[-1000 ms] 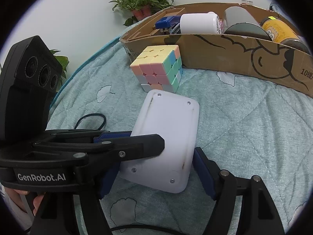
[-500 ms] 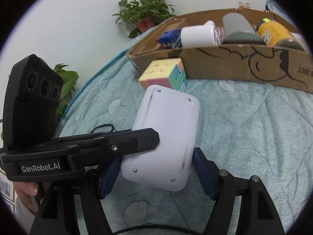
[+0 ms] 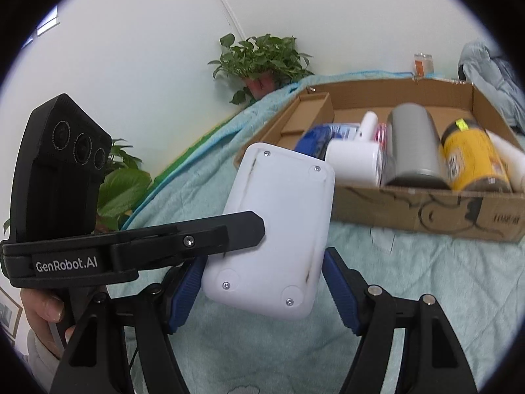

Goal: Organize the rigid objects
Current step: 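Lift the white fan stand with the right tool and carry it into the box, then set the fan stand in the box compartment and open the right tool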

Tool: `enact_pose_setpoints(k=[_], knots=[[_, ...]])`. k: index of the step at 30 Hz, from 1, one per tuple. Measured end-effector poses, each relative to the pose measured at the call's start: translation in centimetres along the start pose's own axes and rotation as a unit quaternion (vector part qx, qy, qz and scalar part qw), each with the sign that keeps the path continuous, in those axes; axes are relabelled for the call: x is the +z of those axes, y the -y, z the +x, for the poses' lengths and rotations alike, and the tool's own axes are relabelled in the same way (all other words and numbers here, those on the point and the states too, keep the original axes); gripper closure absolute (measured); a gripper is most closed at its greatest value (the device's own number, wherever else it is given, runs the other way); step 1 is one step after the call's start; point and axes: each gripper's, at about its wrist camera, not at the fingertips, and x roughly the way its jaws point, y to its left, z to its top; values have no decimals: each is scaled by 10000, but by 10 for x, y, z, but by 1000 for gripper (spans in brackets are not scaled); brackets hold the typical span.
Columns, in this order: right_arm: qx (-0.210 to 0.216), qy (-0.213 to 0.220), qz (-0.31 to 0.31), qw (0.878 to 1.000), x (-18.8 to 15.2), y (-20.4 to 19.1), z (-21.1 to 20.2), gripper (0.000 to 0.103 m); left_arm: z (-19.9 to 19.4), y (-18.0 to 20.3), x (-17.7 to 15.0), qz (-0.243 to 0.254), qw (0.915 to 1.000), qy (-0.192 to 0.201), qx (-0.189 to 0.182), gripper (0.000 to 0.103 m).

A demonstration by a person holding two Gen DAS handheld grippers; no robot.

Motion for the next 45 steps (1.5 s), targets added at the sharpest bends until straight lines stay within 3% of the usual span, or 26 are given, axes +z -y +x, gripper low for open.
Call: enact_pose_setpoints(k=[8, 17, 27, 33, 34, 37, 39, 40, 45], knots=[[-158, 128, -140, 9997, 53, 2, 20, 32, 7, 2, 67, 181, 9998, 78, 30, 90], [-98, 49, -105, 9999, 85, 17, 40, 32, 20, -22, 126, 128, 9999, 32, 49, 90], [280, -587, -20, 9979, 129, 6, 107, 32, 10, -106, 172, -406, 9982, -51, 445, 90], [708, -1066, 612, 9899, 138, 12, 153, 32, 19, -153, 185, -605, 9959, -374, 556, 90], [711, -1108, 708, 9888, 137, 14, 156, 32, 24, -157, 186, -589, 9955, -472, 571, 89], [357, -1114, 821, 9897, 131, 18, 153, 31, 34, -161, 186, -593, 9934, -554, 805, 68], [243, -953, 685, 9928, 128, 14, 142, 22, 29, -162, 185, -617, 9930, -379, 928, 39], [165, -886, 609, 9941, 126, 12, 134, 20, 24, -160, 183, -607, 9921, -205, 1082, 34], [-517, -287, 115, 9982, 100, 1, 82, 16, 4, -123, 160, 7, 9854, 349, 1667, 27]])
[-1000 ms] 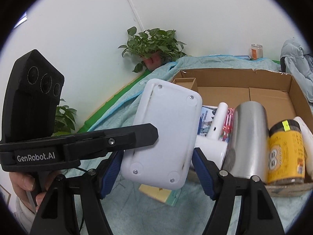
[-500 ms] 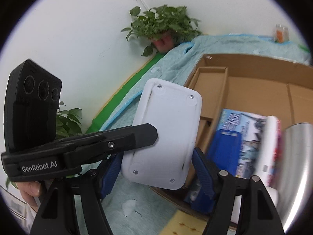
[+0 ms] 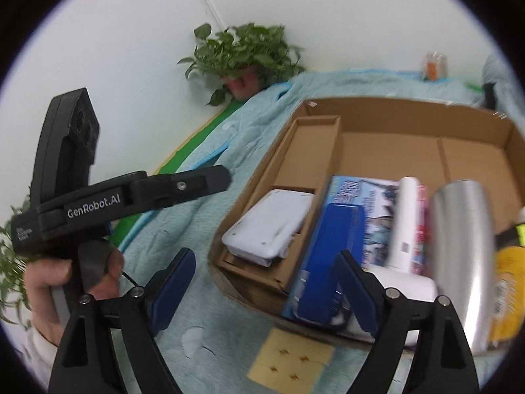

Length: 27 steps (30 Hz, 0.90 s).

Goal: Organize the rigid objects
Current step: 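Set the fan stand in the box compartment and open the right tool, then move the right tool to the pastel Rubik's cube and close on it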

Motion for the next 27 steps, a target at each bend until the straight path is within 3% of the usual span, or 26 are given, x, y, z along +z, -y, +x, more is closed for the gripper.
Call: enact_pose_setpoints(k=[1, 3, 5, 8, 9, 10, 11, 12, 13, 14, 16, 17, 18, 19, 22, 27], knots=[[-218, 114, -84, 9997, -10, 0, -9, 16, -9, 9, -7, 136, 9994, 186, 243, 24], [-559, 197, -109, 9982, -23, 5, -17, 16, -28, 29, -26, 442, 9949, 657, 629, 0], [-920, 215, 11, 9955, -39, 13, -24, 16, -46, 51, -48, 710, 9879, 1102, 828, 0], [-1137, 122, 127, 9934, -61, 24, -29, 16, -55, 77, -72, 917, 9839, 1243, 897, 1], [-1173, 120, 125, 9929, -67, 26, -32, 16, -57, 85, -80, 964, 9824, 1305, 920, 6], [-1207, 137, 118, 9925, -73, 29, -35, 17, -60, 92, -89, 996, 9815, 1372, 895, 19], [-1294, 203, 79, 9914, -78, 31, -39, 27, -61, 96, -95, 968, 9827, 1356, 810, 81], [-1470, 260, 1, 9888, -82, 32, -43, 43, -57, 97, -100, 758, 9885, 1104, 703, 99], [-1714, 255, -96, 9848, -86, 34, -48, 78, -55, 98, -103, 585, 9913, 965, 679, 100], [-1798, 225, -88, 9834, -85, 36, -49, 84, -55, 99, -108, 514, 9917, 928, 727, 100], [-1686, 287, 40, 9853, -88, 44, -61, 79, -53, 105, -117, 572, 9890, 974, 952, 91], [-1630, 348, 81, 9860, -87, 46, -67, 50, -51, 108, -119, 594, 9889, 869, 1047, 52], [-1619, 393, 84, 9860, -89, 46, -73, 27, -48, 109, -121, 599, 9894, 755, 1082, 4], [-1580, 530, 64, 9860, -91, 46, -81, 1, -49, 112, -124, 599, 9906, 731, 991, 3], [-1563, 816, -126, 9843, -93, 41, -93, 0, -45, 110, -132, 646, 9931, 810, 547, 1], [-1291, 751, -214, 9886, -97, 36, -93, 0, -32, 97, -134, 360, 9976, 514, 307, 1]])
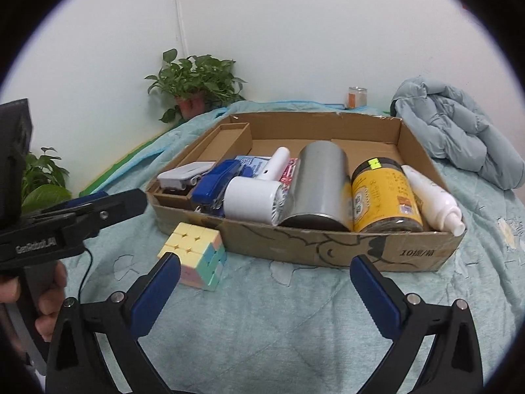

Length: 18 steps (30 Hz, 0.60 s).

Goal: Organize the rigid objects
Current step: 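Move the right tool to the pastel Rubik's cube and close on it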

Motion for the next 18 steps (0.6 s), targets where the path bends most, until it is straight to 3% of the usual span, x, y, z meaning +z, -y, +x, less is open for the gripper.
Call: enact_pose_setpoints(k=[5, 9, 14, 18], knots=[[384, -27, -36, 9993, -8, -4, 3, 0, 26, -21, -4, -276, 9976, -499, -393, 1], [974, -509, -209, 9937, -24, -14, 29, 0, 65, -36, -13, -541, 9904, -1087, -662, 2], [1304, -770, -280, 9881, -30, -24, 61, 0, 93, -40, -16, -708, 9824, -1337, -1099, 5], [1403, -916, -319, 9853, -17, -27, 89, 0, 109, -33, -15, -702, 9749, -1592, -1388, 19]])
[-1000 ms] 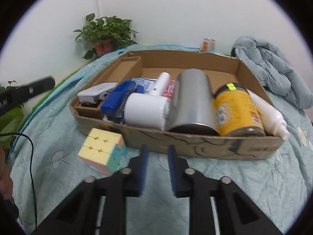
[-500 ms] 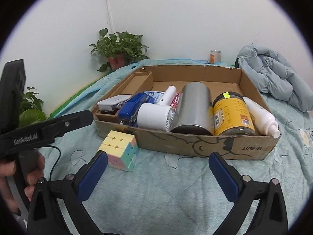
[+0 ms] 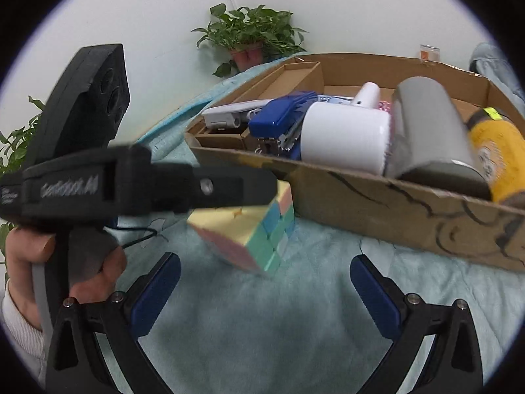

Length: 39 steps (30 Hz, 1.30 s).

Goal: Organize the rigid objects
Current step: 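Move the right tool to the pastel Rubik's cube and close on it, then lift the Rubik's cube with the right tool and carry it over the box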

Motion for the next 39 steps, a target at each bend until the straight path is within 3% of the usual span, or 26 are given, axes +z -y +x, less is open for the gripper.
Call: enact_pose_setpoints(k=[3, 4, 6, 8, 13, 20, 25, 30, 39], knots=[[243, -197, 187, 9993, 7, 4, 15, 3, 3, 1, 0, 4, 10000, 13, 69, 19], [351, -220, 246, 9988, 8, 5, 19, 7, 3, 2, -1, -37, 10000, 19, 45, 20], [440, -237, 302, 9983, 8, 6, 25, 16, 3, 3, -3, -85, 9999, -48, -117, 33], [690, -257, 405, 9965, 7, 7, 29, 23, 3, 6, -5, -97, 9998, -77, -158, 33], [281, -213, -72, 9994, -2, -9, 26, 27, -1, 15, -15, -31, 9999, -71, -86, 33], [64, -18, -411, 9991, -9, -19, 9, 27, -10, 26, -29, -157, 9997, 103, -136, 38], [69, 209, -549, 9983, -7, -23, -6, 27, -32, 46, -30, 54, 9993, 373, 58, 38], [104, 284, -583, 9978, 12, -26, -19, 27, -57, 69, -8, 315, 9969, 703, 126, 38], [143, 682, -772, 9946, 79, -15, -30, 27, -82, 100, 66, 768, 9910, 1068, 243, 38]])
